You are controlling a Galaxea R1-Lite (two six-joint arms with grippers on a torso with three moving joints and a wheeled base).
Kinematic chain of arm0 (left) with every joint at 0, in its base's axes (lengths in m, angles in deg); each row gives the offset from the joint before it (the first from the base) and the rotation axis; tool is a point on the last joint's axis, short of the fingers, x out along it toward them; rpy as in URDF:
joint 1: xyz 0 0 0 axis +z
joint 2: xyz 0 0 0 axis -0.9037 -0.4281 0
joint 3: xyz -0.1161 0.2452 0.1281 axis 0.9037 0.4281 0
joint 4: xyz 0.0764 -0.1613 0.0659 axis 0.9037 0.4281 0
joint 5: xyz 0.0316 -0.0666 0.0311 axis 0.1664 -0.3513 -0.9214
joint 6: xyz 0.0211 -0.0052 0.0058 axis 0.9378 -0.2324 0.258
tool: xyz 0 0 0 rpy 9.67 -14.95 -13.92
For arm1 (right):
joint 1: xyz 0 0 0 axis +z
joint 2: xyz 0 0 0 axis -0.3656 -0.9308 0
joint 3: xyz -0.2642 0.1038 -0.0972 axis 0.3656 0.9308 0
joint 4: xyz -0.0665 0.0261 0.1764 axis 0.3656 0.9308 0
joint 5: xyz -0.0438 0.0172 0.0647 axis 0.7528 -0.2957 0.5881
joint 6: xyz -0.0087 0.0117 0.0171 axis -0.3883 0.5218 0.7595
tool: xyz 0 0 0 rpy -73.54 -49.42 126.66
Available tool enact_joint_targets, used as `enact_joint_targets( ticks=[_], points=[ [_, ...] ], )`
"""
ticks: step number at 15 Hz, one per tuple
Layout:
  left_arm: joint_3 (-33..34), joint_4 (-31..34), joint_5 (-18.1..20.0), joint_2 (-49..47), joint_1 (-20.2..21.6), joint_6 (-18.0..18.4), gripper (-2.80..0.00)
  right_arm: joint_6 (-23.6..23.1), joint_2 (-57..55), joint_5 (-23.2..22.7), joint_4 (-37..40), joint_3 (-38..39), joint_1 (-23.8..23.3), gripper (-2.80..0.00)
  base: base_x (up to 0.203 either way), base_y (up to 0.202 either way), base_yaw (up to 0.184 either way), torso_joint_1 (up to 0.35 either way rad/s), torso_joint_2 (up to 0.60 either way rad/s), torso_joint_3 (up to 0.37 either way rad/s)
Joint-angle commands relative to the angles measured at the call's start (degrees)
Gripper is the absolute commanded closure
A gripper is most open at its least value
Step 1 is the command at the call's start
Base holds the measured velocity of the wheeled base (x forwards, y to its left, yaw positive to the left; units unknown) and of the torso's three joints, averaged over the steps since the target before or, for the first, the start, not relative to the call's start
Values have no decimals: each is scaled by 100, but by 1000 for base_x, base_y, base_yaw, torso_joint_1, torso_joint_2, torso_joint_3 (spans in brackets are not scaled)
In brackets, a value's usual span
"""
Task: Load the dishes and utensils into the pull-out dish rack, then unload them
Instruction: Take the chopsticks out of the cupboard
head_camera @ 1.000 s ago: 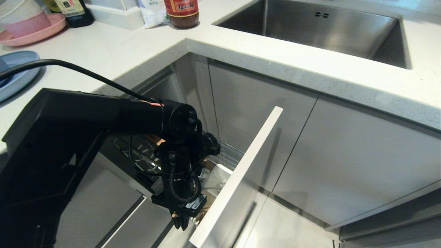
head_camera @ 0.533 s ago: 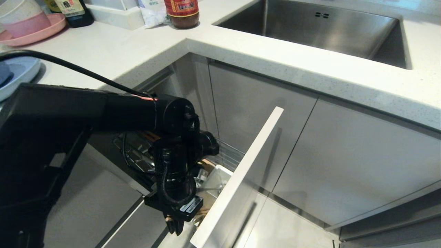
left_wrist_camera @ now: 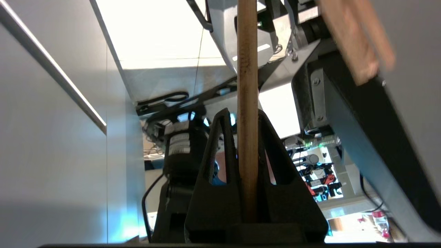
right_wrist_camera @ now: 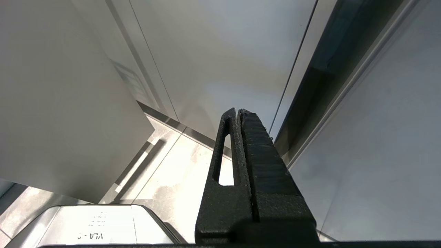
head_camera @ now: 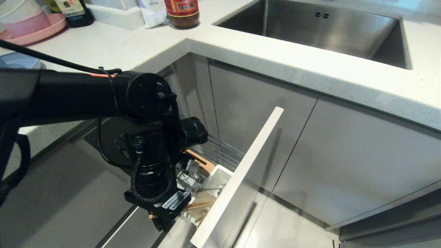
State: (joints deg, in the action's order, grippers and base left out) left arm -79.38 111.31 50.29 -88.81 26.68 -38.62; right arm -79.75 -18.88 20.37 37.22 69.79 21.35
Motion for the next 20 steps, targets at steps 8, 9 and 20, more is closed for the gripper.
enact_joint_targets(
  ticks=[8, 9, 20],
  points=[
    [-49, 233, -2, 969, -158, 62, 0, -2, 15, 0, -4, 9, 1, 0, 0, 0, 0, 0, 0, 0],
    [-50, 233, -9, 1062, -165, 62, 0, 0, 16, 0, 0, 9, 1, 0, 0, 0, 0, 0, 0, 0],
    [-431, 233, -45, 2082, -305, 56, 0, 0, 15, 0, -7, 9, 1, 0, 0, 0, 0, 0, 0, 0]
  ],
)
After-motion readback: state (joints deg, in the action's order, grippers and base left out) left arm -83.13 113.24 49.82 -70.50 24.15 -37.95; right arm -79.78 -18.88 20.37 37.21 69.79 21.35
